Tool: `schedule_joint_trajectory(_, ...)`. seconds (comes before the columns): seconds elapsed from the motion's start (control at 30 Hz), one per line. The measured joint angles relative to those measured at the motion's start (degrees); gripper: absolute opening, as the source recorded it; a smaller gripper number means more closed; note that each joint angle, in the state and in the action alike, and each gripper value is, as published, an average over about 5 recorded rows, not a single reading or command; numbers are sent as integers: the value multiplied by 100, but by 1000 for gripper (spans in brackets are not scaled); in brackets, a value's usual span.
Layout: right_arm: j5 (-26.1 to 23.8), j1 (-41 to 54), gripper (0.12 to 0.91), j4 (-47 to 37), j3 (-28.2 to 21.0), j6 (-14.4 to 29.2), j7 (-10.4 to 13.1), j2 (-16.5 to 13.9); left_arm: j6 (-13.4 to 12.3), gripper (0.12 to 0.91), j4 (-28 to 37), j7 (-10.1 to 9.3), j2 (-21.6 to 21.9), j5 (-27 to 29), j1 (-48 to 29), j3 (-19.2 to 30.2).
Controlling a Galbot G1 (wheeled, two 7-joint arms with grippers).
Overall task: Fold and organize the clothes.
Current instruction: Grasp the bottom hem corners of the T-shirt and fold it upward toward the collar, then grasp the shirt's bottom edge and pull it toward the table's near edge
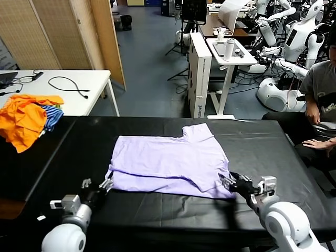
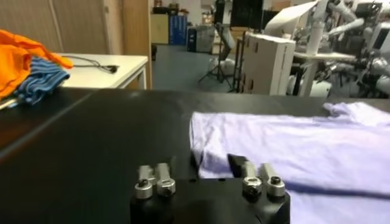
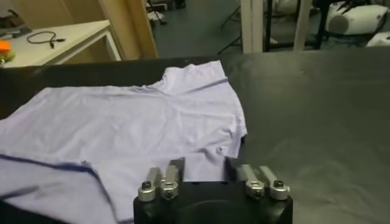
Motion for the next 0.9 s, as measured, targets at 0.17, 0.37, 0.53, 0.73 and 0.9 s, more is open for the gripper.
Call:
schedule_joint_trajectory(0.17,-93,-280,907,29,53,47,-13,16,7,907,-56,2,-43,0,144,-9)
schedule_joint_trajectory(0.37,-185,-274,865,-59,-17,87,-45,32,9,907,18,19,-49,-3,168,2)
schedule_joint_trajectory(0.53,-213,-221,790,-101,-88,68,-61,27,1,892,52,38,-40,-27,198,6)
schedule_joint_trajectory(0.73,-230,-268,531,-122,-88,76,-82,11,-2,690,-14,99,-57,-78,232,48)
schedule_joint_trajectory(0.9,-239,-274,238,-136,-94,85,-82,-4,-5,376,-60,159,-68,-64,252,106)
